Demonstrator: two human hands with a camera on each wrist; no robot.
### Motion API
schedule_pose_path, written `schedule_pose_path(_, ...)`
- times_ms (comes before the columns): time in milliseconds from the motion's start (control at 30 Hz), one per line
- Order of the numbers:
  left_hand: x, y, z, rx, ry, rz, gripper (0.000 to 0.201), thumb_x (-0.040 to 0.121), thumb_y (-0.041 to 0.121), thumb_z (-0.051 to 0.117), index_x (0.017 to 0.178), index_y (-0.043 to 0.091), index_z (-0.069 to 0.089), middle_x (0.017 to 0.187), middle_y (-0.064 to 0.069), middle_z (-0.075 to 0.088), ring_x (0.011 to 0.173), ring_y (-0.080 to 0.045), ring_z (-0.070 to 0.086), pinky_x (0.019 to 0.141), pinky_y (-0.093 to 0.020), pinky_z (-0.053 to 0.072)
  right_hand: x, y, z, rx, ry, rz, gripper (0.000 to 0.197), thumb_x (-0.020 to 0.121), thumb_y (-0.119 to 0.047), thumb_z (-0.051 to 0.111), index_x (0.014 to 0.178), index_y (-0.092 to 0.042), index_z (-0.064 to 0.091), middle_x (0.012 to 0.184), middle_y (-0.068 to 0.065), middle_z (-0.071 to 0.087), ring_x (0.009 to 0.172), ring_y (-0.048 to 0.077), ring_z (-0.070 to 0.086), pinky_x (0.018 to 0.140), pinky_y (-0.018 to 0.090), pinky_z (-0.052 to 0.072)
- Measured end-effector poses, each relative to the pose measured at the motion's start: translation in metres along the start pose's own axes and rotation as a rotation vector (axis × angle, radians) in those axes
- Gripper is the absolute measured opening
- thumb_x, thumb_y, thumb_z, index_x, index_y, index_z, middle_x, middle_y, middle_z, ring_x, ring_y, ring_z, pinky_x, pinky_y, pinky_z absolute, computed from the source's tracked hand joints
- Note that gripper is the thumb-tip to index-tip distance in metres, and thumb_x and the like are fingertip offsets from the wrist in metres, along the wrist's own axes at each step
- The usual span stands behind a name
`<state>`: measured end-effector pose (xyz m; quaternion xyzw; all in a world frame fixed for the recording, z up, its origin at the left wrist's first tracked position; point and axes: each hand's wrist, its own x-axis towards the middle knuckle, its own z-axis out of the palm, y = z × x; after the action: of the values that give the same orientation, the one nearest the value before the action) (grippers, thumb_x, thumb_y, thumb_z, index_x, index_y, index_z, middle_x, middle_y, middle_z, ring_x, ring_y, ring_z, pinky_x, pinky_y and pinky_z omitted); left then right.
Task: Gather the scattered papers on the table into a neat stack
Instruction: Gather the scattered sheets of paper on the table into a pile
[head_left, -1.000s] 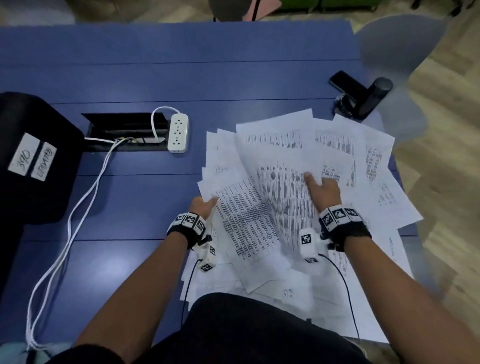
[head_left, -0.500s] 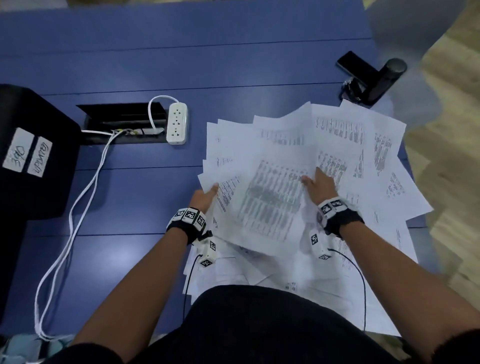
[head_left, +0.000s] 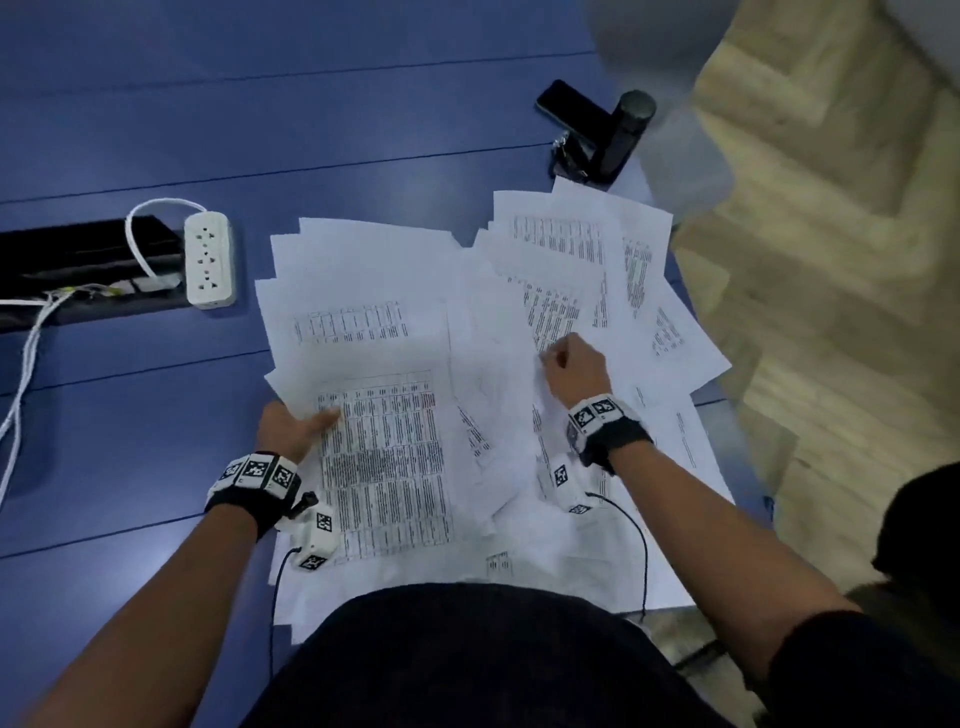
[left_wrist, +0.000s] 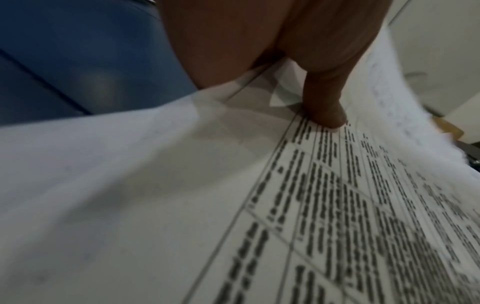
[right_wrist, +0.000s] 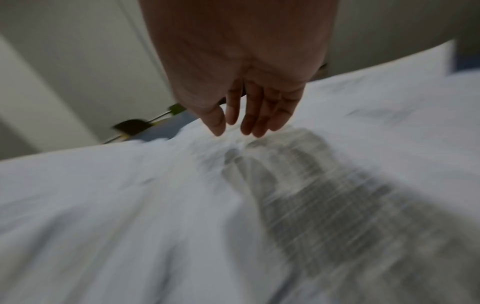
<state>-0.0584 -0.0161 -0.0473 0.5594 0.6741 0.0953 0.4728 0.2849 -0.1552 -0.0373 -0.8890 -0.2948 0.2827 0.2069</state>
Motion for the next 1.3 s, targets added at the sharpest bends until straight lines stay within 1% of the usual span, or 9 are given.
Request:
schedule_pose_path(133,-0.008,0.002,-0.002,-0.120,-0.017,-0.037,0.034,0.080,0.009,0.075,0.108,-0.008,0.064,0.099,-0.015,0.065,0.095,-0.028,0.064,0.084,-0.035,0.044,0.040,0.098,-0.076,-0.136,0.154,0.242,0.039,0.085,-0.020,0.060,0.122,-0.011,0.054,0.131,0.018,0.050,0.116,0.035,0.054,0.096,0.038,0.044)
schedule_pose_path(267,-0.013,0.011,-0.003,-0.148,-0.017,-0.040,0.031,0.077,0.010,0.078,0.102,-0.005,0.066,0.096,-0.020,0.068,0.101,-0.035,0.066,0.094,-0.044,0.047,0.058,0.150,-0.113,-0.184,0.000,0.358,0.068,0.087,-0.035,0.065,0.142,-0.008,0.035,0.146,0.018,0.042,0.128,0.037,0.047,0.105,0.044,0.039)
schedule_pose_path(333,-0.021,0.026,-0.001,-0.124,-0.004,-0.048,0.043,0.081,0.008,0.074,0.109,-0.020,0.058,0.106,-0.036,0.064,0.102,-0.044,0.063,0.098,-0.056,0.044,0.069,0.154,-0.119,-0.172,-0.060,0.338,0.077,0.089,-0.042,0.063,0.148,-0.008,0.027,0.153,0.014,0.033,0.137,0.035,0.037,0.112,0.044,0.032)
schedule_pose_path(600,-0.008,0.040,0.001,-0.019,0.134,-0.133,0.039,0.082,0.017,0.075,0.104,-0.008,0.055,0.114,-0.031,0.062,0.106,-0.043,0.059,0.082,-0.046,0.044,0.101,0.099,-0.102,-0.308,0.247,0.193,0.056,0.086,-0.035,0.061,0.127,0.000,0.047,0.130,0.023,0.047,0.118,0.042,0.049,0.099,0.049,0.043)
schedule_pose_path(767,0.003,0.030,-0.002,0.106,0.086,-0.191,0.077,0.078,0.032,0.077,0.115,-0.028,0.046,0.115,-0.045,0.054,0.104,-0.054,0.057,0.088,-0.061,0.045,0.110,0.077,-0.096,-0.146,0.082,0.171,0.064,0.090,-0.038,0.059,0.138,-0.002,0.036,0.128,0.021,0.056,0.112,0.039,0.057,0.087,0.043,0.051)
schedule_pose_path(1000,0.001,0.031,-0.005,0.101,0.073,-0.203,0.068,0.080,0.029,0.077,0.117,-0.022,0.052,0.118,-0.039,0.057,0.106,-0.050,0.059,0.089,-0.057,0.047,0.079,0.064,-0.099,-0.136,-0.267,0.043,0.036,0.095,-0.033,0.057,0.123,-0.011,0.058,0.133,0.016,0.058,0.125,0.035,0.051,0.098,0.039,0.041)
schedule_pose_path(1100,-0.001,0.030,-0.008,0.082,0.062,-0.192,0.066,0.080,0.030,0.076,0.120,-0.016,0.051,0.125,-0.032,0.056,0.112,-0.046,0.056,0.088,-0.051,0.046,0.058,0.074,-0.093,0.019,-0.325,0.018,0.056,0.091,-0.047,0.056,0.135,-0.013,0.051,0.138,0.009,0.055,0.127,0.030,0.051,0.105,0.041,0.040)
schedule_pose_path(1200,-0.005,0.030,-0.008,0.045,0.050,-0.142,0.050,0.085,0.014,0.071,0.121,-0.014,0.052,0.126,-0.030,0.057,0.115,-0.043,0.056,0.089,-0.043,0.043,0.033,0.088,-0.082,0.119,-0.297,0.002,0.101,0.057,-0.084,0.061,0.134,-0.020,0.051,0.133,0.001,0.059,0.119,0.022,0.056,0.103,0.043,0.043)
schedule_pose_path(1300,-0.010,0.024,-0.011,0.019,0.044,-0.088,0.044,0.085,0.010,0.070,0.121,-0.011,0.056,0.124,-0.028,0.059,0.114,-0.042,0.058,0.092,-0.044,0.044,0.011,0.103,-0.068,0.102,-0.274,-0.061,0.116,0.047,-0.090,0.057,0.136,-0.017,0.048,0.131,0.000,0.058,0.117,0.020,0.055,0.102,0.040,0.043)
